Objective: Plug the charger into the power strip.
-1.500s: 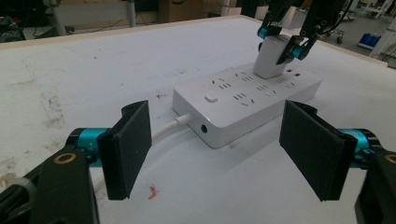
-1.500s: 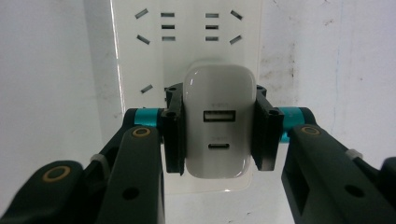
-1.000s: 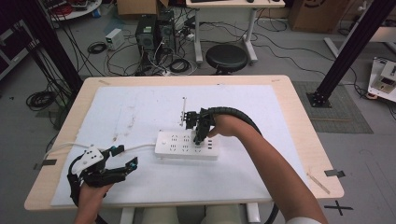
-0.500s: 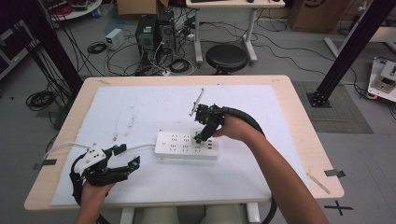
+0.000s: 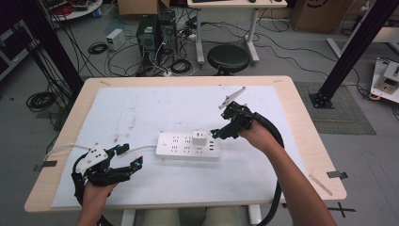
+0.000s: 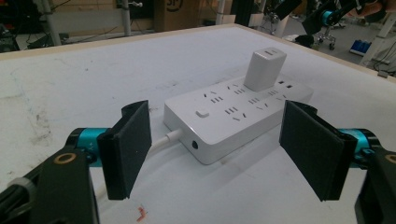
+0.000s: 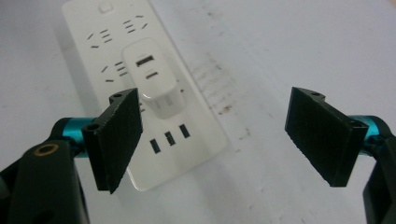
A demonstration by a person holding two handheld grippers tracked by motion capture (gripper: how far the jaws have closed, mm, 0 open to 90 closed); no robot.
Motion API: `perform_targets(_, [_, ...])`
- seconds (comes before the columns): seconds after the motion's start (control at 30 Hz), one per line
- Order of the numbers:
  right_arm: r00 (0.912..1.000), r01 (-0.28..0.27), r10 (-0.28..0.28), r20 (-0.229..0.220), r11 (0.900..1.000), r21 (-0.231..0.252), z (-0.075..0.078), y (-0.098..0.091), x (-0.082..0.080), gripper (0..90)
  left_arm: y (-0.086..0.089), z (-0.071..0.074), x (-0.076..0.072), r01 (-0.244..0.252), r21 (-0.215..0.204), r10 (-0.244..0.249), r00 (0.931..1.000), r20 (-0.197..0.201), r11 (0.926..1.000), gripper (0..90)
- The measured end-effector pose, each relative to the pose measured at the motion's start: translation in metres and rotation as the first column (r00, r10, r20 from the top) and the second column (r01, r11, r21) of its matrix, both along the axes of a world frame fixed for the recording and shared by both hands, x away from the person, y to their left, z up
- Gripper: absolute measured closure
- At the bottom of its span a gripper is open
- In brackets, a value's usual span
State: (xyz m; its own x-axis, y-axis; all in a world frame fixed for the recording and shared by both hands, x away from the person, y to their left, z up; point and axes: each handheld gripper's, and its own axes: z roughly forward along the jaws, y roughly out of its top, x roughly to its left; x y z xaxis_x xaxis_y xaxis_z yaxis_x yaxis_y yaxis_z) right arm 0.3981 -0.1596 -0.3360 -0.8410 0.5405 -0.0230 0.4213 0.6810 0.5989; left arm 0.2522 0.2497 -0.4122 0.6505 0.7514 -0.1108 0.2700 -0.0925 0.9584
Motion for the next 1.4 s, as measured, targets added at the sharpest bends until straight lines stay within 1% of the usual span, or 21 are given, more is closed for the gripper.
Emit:
perform_targets(0.07, [0.9996, 0.027, -0.027, 0.004, 0.9994, 0.023, 0.001, -0.010, -0.004, 19.5, -0.001, 0.000, -0.001, 0.002, -0.002, -0.002, 1.0000, -0.003, 1.0000, 25.2])
perform_targets(0.1, [0.9997, 0.025, -0.025, 0.006, 0.9991, 0.035, 0.001, -0.014, -0.005, 19.4, -0.001, 0.001, -0.001, 0.005, 0.002, -0.005, 1.0000, -0.002, 1.0000, 25.2])
perform_targets(0.17, [0.9982, 0.059, -0.059, -0.014, 0.9969, 0.052, 0.000, -0.022, -0.009, 14.7, -0.001, 0.002, -0.001, 0.004, 0.007, -0.004, 1.0000, 0.001, 1.0000, 25.2])
perform_targets(0.2, [0.9982, 0.059, -0.059, -0.014, 0.9969, 0.052, 0.000, -0.022, -0.009, 14.7, -0.001, 0.002, -0.001, 0.004, 0.007, -0.004, 1.0000, 0.001, 1.0000, 25.2])
perform_targets(0.23, [0.9970, 0.077, -0.077, -0.012, 0.9955, 0.055, 0.000, -0.027, -0.012, 14.6, -0.001, 0.003, -0.002, 0.004, 0.003, -0.004, 1.0000, 0.002, 1.0000, 25.2])
perform_targets(0.27, [0.9935, 0.113, -0.114, 0.003, 0.9910, 0.072, -0.002, -0.036, -0.018, 12.8, -0.001, 0.003, -0.002, 0.004, 0.001, -0.004, 1.0000, 0.001, 1.0000, 25.2])
perform_targets(0.37, [0.9880, 0.151, -0.154, 0.017, 0.9837, 0.097, -0.005, -0.048, -0.028, 12.8, -0.001, 0.005, -0.002, 0.004, 0.001, -0.004, 1.0000, 0.008, 1.0000, 25.2])
perform_targets(0.47, [0.9799, 0.186, -0.194, 0.048, 0.9727, 0.139, -0.008, -0.066, -0.041, 12.8, -0.002, 0.008, -0.001, 0.008, 0.005, -0.008, 0.9999, 0.013, 1.0000, 25.2])
perform_targets(0.5, [0.9799, 0.186, -0.194, 0.048, 0.9727, 0.139, -0.008, -0.066, -0.041, 12.8, -0.002, 0.008, -0.001, 0.008, 0.005, -0.008, 0.9999, 0.013, 1.0000, 25.2])
perform_targets(0.53, [0.9774, 0.192, -0.203, 0.057, 0.9684, 0.159, -0.009, -0.072, -0.044, 12.8, -0.003, 0.009, -0.001, 0.006, 0.004, -0.006, 0.9999, 0.015, 1.0000, 25.2])
perform_targets(0.57, [0.9732, 0.209, -0.223, 0.055, 0.9583, 0.195, -0.010, -0.081, -0.050, 12.8, -0.003, 0.010, -0.001, 0.007, 0.007, -0.007, 0.9998, 0.017, 0.9999, 25.2])
perform_targets(0.6, [0.9732, 0.209, -0.223, 0.055, 0.9583, 0.195, -0.010, -0.081, -0.050, 12.8, -0.003, 0.010, -0.001, 0.007, 0.007, -0.007, 0.9998, 0.017, 0.9999, 25.2])
perform_targets(0.63, [0.9689, 0.221, -0.239, 0.064, 0.9523, 0.210, -0.012, -0.090, -0.057, 12.8, -0.003, 0.011, 0.000, 0.006, 0.006, -0.006, 0.9998, 0.019, 1.0000, 25.2])
perform_targets(0.7, [0.9672, 0.228, -0.246, 0.063, 0.9502, 0.213, -0.013, -0.092, -0.059, 12.8, -0.003, 0.011, 0.001, 0.008, 0.007, -0.008, 0.9998, 0.020, 0.9999, 25.2])
perform_targets(0.87, [0.9604, 0.242, -0.266, 0.085, 0.9449, 0.221, -0.022, -0.101, -0.067, 12.8, -0.002, 0.012, 0.003, 0.009, 0.012, -0.009, 0.9998, 0.019, 0.9999, 25.2])
perform_targets(0.9, [0.9585, 0.251, -0.274, 0.079, 0.9416, 0.225, -0.024, -0.101, -0.069, 12.8, -0.003, 0.012, 0.003, 0.007, 0.011, -0.007, 0.9998, 0.017, 0.9999, 25.2])
perform_targets(1.0, [0.9572, 0.251, -0.276, 0.086, 0.9408, 0.228, -0.026, -0.103, -0.071, 12.8, -0.002, 0.012, 0.003, 0.006, 0.013, -0.007, 0.9998, 0.016, 0.9999, 25.2])
perform_targets(1.03, [0.9536, 0.254, -0.284, 0.101, 0.9379, 0.236, -0.029, -0.104, -0.073, 12.9, -0.002, 0.012, 0.002, 0.006, 0.013, -0.006, 0.9998, 0.018, 0.9999, 25.2])
perform_targets(1.07, [0.9509, 0.265, -0.295, 0.095, 0.9341, 0.239, -0.030, -0.104, -0.074, 12.9, -0.003, 0.012, 0.003, 0.007, 0.014, -0.007, 0.9998, 0.018, 0.9999, 25.2])
perform_targets(1.13, [0.9487, 0.269, -0.300, 0.100, 0.9317, 0.244, -0.032, -0.105, -0.075, 12.9, -0.003, 0.012, 0.002, 0.009, 0.015, -0.009, 0.9998, 0.015, 0.9999, 25.2])
perform_targets(1.4, [0.9460, 0.270, -0.305, 0.110, 0.9290, 0.253, -0.034, -0.108, -0.078, 12.9, -0.005, 0.013, 0.003, 0.010, 0.016, -0.010, 0.9997, 0.020, 0.9998, 25.2])
